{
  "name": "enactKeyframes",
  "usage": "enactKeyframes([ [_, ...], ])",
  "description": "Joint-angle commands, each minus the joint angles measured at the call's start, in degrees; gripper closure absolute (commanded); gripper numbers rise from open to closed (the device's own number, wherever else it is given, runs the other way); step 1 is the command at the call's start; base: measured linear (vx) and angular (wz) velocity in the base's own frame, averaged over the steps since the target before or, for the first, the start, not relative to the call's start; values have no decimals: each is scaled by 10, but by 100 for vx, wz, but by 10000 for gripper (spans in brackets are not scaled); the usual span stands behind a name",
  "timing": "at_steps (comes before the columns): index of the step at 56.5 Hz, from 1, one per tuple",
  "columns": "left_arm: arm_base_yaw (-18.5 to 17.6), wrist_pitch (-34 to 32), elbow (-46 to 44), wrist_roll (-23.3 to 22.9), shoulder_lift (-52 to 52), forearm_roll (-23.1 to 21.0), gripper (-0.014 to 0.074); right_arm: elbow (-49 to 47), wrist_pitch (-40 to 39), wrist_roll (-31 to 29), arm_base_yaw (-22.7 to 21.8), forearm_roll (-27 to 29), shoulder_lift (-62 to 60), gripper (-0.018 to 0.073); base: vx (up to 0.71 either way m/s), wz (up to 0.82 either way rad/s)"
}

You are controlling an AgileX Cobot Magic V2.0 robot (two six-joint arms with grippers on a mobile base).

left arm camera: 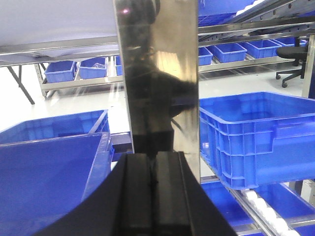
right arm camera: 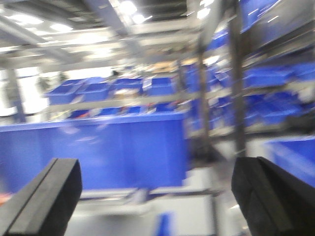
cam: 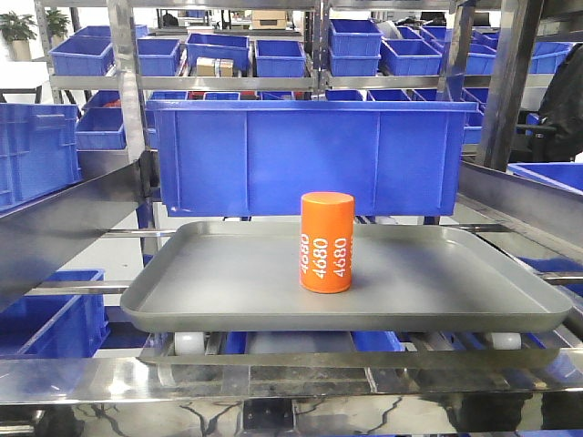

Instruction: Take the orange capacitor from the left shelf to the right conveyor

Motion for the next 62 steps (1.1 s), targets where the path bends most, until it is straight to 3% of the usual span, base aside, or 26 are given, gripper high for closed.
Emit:
enactKeyframes([
  [1, -4, -45, 14, -4, -5, -4, 602, -33, 0, -58, 51, 47, 33, -109, 0, 0],
  [9, -4, -45, 14, -4, -5, -4, 602, -64, 27, -142, 145, 103, 86, -90, 0, 0],
  [19, -4, -45, 14, -4, -5, -4, 602, -100, 25, -169, 207, 126, 164, -85, 0, 0],
  [42, -4, -45, 14, -4, -5, -4, 602, -180, 30, -179, 214, 147, 316, -75, 0, 0],
  [53, -4, -45, 14, -4, -5, -4, 602, -218, 26, -232, 214, 194, 378, -62, 0, 0],
  [62, -4, -45, 14, -4, -5, -4, 602, -243, 26, -259, 214, 237, 407, 46, 0, 0],
])
